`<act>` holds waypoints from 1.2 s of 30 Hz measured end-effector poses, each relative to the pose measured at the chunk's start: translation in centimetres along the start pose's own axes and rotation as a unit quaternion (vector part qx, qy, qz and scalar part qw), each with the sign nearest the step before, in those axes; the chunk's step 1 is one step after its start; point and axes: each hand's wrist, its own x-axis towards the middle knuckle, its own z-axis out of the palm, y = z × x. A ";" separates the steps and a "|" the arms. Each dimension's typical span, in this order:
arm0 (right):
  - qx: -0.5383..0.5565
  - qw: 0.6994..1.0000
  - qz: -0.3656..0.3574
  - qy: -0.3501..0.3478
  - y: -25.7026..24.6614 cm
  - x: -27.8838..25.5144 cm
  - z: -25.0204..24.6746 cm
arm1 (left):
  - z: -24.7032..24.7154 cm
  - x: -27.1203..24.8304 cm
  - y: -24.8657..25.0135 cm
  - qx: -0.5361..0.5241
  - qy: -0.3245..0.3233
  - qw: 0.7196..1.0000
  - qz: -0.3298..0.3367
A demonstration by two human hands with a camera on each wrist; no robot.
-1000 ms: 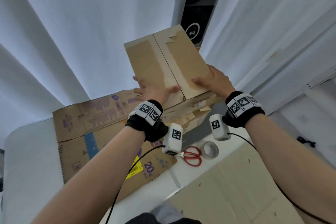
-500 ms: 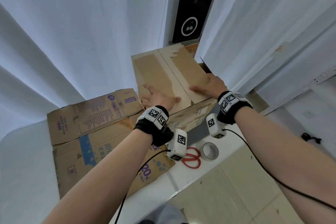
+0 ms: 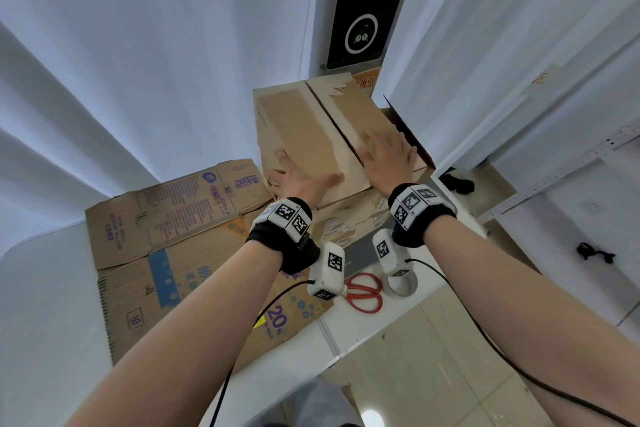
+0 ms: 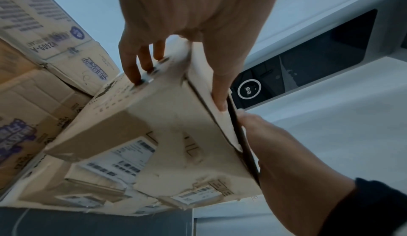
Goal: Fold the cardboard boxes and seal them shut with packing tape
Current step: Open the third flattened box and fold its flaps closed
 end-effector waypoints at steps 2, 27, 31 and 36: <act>0.016 0.998 -0.047 0.025 -1.4 -1.0 0.3 | -0.5 -0.1 -0.1 -0.003 -0.025 1.000 0.007; 0.029 0.940 -0.238 -0.242 -20.4 -15.2 19.9 | -22.3 -1.0 -24.6 0.049 0.084 0.989 -0.112; 0.009 0.903 -0.204 -0.379 -21.8 -17.5 24.0 | -25.1 -2.4 -29.2 0.114 0.080 0.972 -0.191; -0.053 0.849 -0.208 -0.483 -22.6 -20.1 27.2 | -27.1 -3.7 -35.0 0.173 0.047 0.934 -0.310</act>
